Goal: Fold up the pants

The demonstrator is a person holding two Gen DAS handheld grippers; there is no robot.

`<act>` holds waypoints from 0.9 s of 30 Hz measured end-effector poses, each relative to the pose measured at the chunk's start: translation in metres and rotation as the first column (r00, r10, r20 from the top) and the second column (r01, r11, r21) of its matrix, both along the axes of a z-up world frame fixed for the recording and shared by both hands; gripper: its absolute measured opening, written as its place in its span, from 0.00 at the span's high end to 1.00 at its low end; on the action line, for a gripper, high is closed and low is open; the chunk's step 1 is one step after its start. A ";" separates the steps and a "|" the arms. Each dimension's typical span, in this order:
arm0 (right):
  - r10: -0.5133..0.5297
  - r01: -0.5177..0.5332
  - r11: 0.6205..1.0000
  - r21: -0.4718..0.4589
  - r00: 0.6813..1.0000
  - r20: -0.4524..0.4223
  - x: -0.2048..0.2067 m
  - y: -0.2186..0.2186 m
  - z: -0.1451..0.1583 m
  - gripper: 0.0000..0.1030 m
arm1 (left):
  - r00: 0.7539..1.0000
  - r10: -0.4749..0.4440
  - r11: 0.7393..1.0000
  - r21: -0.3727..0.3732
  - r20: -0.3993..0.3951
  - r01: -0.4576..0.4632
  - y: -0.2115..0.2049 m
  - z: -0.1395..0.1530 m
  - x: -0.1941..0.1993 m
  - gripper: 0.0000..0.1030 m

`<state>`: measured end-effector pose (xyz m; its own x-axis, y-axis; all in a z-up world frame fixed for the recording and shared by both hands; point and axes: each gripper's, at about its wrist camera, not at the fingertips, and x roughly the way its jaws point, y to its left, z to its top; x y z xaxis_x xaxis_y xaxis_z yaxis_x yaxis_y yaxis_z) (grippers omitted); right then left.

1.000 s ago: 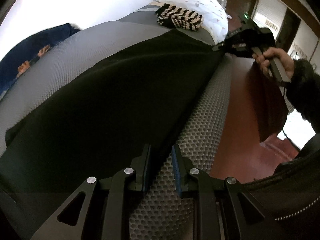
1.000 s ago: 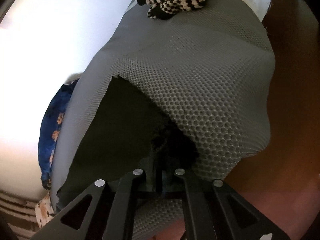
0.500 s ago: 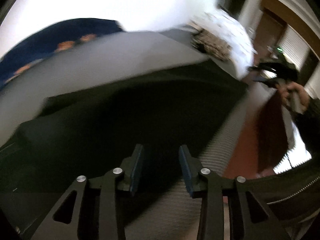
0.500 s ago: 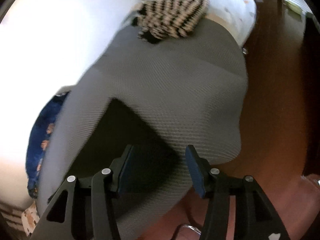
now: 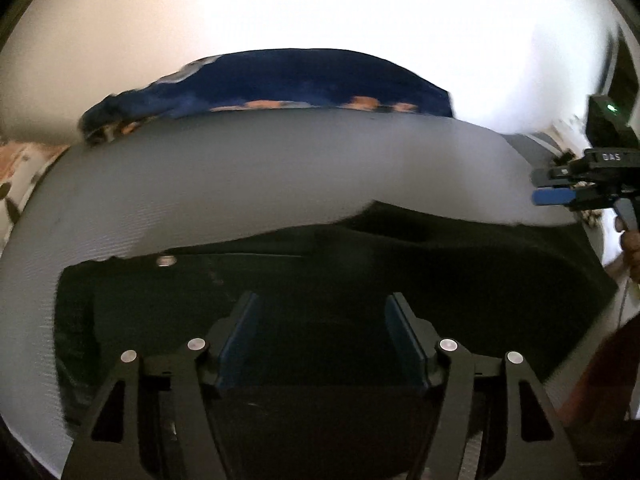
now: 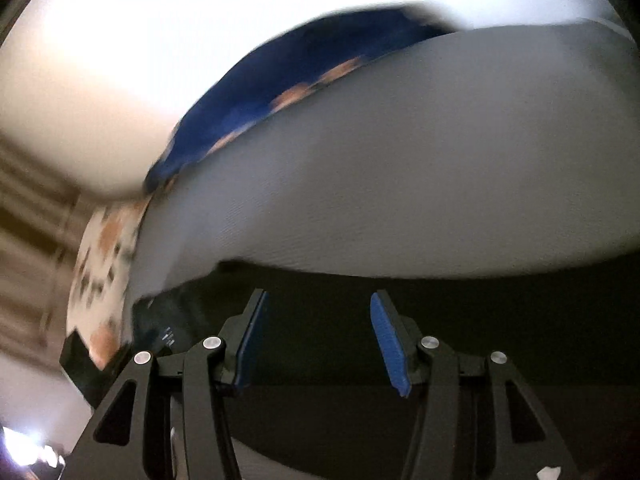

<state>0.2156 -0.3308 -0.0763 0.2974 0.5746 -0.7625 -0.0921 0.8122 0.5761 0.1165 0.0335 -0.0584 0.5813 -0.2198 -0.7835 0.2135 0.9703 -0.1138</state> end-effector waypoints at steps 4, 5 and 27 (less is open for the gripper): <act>0.195 -0.192 0.980 0.047 0.978 -0.077 0.046 0.076 -0.023 0.51 | 0.998 0.058 0.998 -0.002 -0.015 -0.058 0.026 -0.005 0.011 0.35; 0.223 -0.219 0.974 0.054 0.971 -0.091 0.052 0.088 -0.027 0.51 | 0.997 0.071 0.997 -0.009 -0.021 -0.071 0.034 -0.008 0.011 0.35; 0.379 -0.383 0.919 -0.094 0.923 -0.067 0.085 0.191 -0.073 0.91 | 0.998 -0.011 0.995 -0.102 -0.057 0.006 0.077 -0.045 -0.015 0.34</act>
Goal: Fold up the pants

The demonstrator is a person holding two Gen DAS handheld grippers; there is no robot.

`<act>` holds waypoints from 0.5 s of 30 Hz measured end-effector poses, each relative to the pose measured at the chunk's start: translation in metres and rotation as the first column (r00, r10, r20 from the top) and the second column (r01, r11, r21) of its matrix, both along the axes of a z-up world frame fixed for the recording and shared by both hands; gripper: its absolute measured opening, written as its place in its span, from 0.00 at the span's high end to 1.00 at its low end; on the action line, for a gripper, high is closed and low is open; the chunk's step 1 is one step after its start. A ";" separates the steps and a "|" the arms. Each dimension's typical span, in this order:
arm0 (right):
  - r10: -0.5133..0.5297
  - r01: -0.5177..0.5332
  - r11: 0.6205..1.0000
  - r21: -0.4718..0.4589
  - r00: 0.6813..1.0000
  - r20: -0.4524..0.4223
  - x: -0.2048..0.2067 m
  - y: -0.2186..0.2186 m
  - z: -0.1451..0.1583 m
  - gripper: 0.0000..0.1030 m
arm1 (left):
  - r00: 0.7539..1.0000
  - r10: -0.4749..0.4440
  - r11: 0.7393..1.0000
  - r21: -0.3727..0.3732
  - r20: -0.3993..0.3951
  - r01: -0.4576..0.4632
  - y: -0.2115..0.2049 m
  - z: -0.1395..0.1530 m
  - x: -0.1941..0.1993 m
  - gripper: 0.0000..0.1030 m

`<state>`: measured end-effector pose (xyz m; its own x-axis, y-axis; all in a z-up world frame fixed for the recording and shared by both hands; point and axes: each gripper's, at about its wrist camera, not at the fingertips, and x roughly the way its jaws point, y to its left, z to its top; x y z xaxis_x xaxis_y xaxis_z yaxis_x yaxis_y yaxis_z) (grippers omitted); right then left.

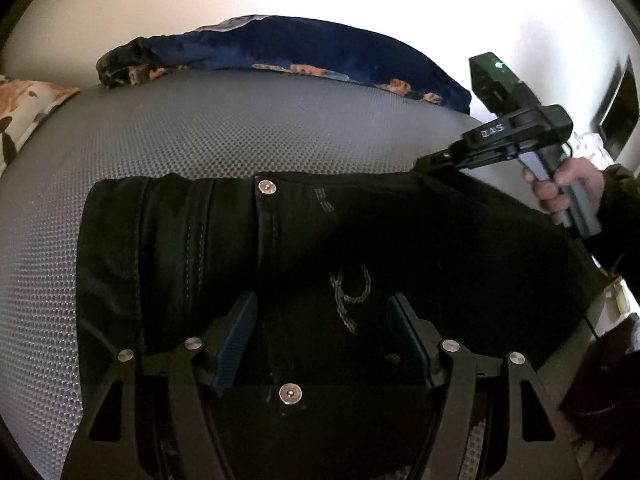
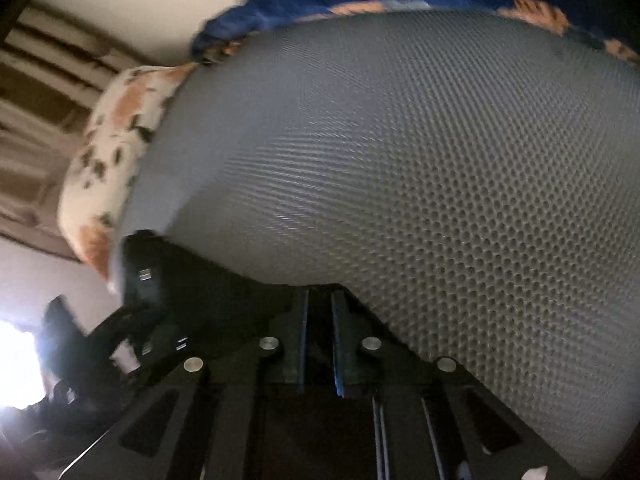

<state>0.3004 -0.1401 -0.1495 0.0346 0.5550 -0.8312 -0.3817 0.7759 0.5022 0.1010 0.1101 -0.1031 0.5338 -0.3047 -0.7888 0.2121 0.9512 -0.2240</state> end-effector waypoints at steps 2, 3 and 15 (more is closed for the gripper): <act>-0.035 0.035 0.999 0.022 0.999 -0.011 0.000 -0.003 -0.001 0.91 | 1.000 -0.004 1.000 0.008 -0.012 0.005 -0.001 0.001 0.001 0.34; -0.045 0.045 0.999 0.026 0.999 -0.013 -0.001 -0.005 0.000 0.90 | 1.000 -0.008 1.000 0.023 -0.022 0.008 -0.003 0.004 0.002 0.34; -0.327 0.366 0.920 -0.140 0.913 0.243 -0.071 -0.136 0.078 0.53 | 0.976 -0.169 0.984 0.087 0.137 0.158 -0.077 0.056 0.042 0.33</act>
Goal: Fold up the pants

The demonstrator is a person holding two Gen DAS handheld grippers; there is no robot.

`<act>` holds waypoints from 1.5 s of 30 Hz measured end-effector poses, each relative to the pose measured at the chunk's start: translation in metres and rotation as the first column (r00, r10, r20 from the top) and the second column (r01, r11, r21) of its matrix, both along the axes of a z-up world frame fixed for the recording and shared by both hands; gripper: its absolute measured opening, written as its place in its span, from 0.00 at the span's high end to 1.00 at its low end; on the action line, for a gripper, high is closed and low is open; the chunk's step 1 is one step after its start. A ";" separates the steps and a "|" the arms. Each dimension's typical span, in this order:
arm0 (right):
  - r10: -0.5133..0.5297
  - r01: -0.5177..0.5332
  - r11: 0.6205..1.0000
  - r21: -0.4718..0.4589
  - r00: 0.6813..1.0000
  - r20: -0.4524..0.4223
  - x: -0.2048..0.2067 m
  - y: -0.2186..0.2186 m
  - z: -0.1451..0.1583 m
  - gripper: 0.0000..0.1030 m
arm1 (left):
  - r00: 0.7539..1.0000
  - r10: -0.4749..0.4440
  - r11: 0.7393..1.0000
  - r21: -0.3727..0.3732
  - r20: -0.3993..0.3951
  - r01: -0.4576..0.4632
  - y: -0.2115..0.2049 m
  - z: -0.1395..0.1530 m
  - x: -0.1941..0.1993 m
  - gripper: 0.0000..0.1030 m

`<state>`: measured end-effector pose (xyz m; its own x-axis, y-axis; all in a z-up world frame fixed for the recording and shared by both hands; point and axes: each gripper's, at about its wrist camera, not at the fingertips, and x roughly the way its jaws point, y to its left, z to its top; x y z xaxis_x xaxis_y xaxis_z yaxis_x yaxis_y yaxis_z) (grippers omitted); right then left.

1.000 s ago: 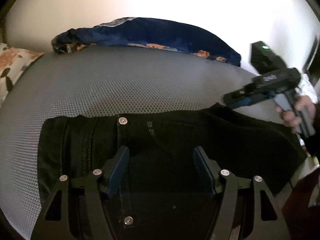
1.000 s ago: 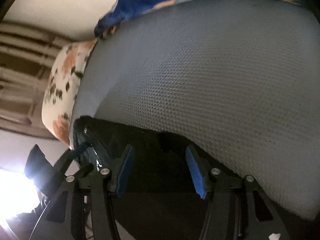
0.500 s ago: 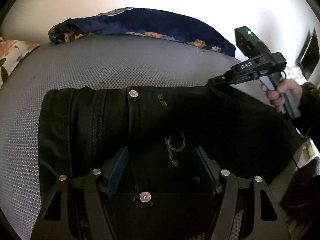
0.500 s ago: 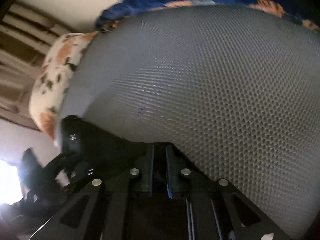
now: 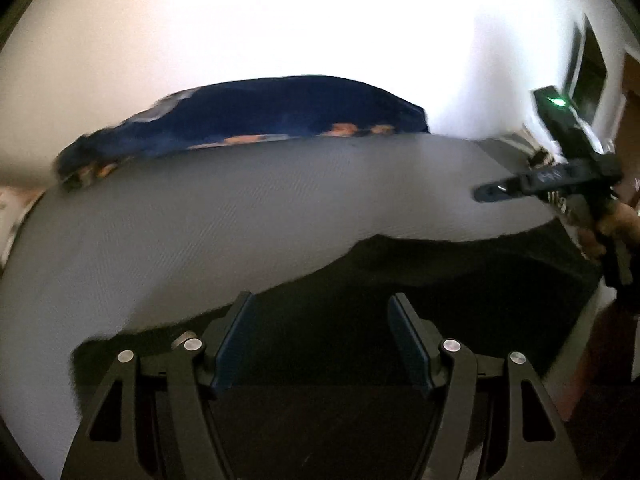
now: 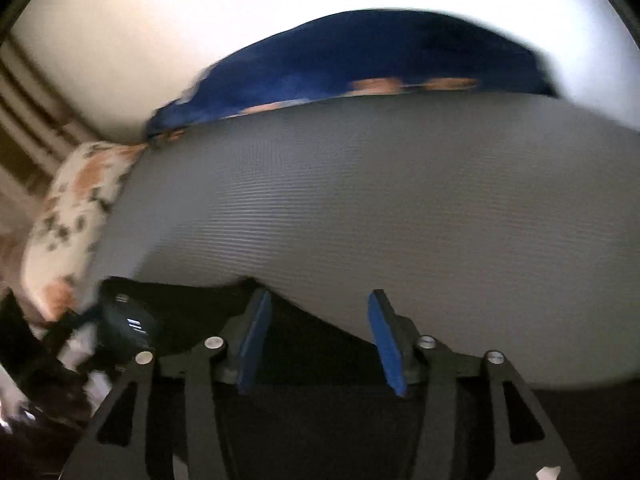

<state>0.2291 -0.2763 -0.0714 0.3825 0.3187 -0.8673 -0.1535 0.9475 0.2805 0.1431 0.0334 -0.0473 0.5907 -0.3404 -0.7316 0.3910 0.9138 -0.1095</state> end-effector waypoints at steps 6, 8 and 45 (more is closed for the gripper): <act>-0.154 0.150 0.977 -0.149 0.988 -0.020 -0.044 -0.056 -0.020 0.52 | 0.991 -0.133 0.991 0.010 -0.033 0.133 -0.066 -0.022 0.038 0.33; -0.183 0.176 0.973 -0.148 0.982 -0.036 -0.052 -0.065 -0.028 0.52 | 0.986 -0.162 0.987 0.012 -0.042 0.163 -0.083 -0.028 0.043 0.34; -0.357 0.387 0.866 -0.317 0.922 0.152 -0.099 -0.110 -0.060 0.33 | 0.995 -0.005 0.999 0.034 -0.097 0.008 -0.025 -0.071 0.055 0.33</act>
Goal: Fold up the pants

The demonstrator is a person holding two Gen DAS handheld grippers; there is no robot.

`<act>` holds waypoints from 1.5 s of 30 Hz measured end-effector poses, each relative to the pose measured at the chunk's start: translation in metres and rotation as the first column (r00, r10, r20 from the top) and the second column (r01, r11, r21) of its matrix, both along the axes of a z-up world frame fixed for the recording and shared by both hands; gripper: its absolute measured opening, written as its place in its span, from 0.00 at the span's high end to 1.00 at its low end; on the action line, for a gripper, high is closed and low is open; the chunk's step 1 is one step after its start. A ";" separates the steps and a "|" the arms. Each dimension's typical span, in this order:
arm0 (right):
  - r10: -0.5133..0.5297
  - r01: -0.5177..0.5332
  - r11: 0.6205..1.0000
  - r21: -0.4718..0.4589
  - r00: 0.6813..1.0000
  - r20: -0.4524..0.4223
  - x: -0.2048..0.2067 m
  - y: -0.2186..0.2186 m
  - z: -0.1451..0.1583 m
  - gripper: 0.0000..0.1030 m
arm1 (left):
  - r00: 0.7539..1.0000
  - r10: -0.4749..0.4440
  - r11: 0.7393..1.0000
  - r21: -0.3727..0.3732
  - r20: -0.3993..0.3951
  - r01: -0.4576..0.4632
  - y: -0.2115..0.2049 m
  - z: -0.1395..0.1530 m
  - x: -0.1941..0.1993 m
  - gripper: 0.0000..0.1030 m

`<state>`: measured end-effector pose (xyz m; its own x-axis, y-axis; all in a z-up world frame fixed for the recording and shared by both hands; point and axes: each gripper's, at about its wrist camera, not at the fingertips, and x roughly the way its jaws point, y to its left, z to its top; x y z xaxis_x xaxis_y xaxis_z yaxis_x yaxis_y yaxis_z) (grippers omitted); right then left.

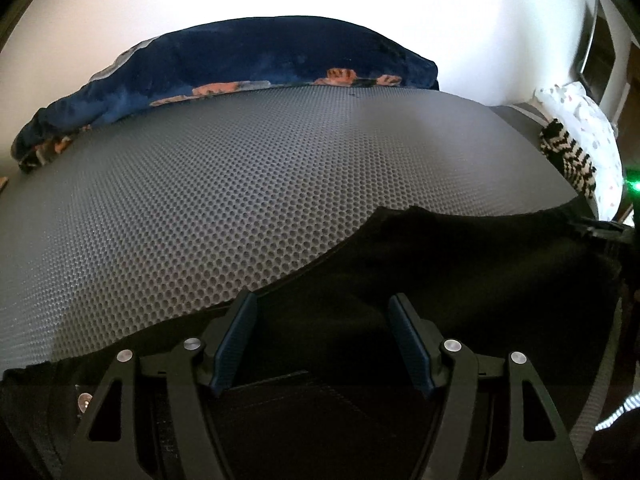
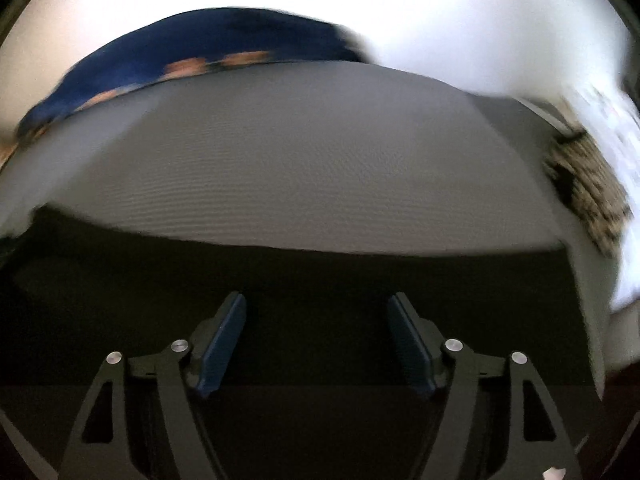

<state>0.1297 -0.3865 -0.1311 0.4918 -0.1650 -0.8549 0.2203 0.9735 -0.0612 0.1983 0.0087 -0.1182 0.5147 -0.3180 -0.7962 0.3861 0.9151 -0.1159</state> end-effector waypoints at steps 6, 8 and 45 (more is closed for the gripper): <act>-0.230 0.230 0.973 0.019 0.973 -0.012 -0.029 -0.096 0.012 0.35 | 1.000 -0.006 0.996 0.085 0.028 0.004 -0.006 0.007 -0.015 0.33; -0.254 0.253 0.966 0.046 0.967 0.007 -0.036 -0.107 0.021 0.35 | 0.999 -0.007 0.995 0.096 0.036 0.004 -0.004 0.011 -0.024 0.33; -0.557 0.401 0.541 0.739 0.829 -0.042 -0.150 -0.214 -0.027 0.89 | 0.996 0.025 0.998 0.052 -0.083 -0.021 -0.039 0.005 -0.117 0.32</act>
<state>-0.0207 -0.6008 -0.1581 0.6743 0.1751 -0.7174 0.5968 0.4429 0.6691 0.0813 -0.0306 -0.1137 0.4528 -0.2647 -0.8514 0.3556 0.9293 -0.0998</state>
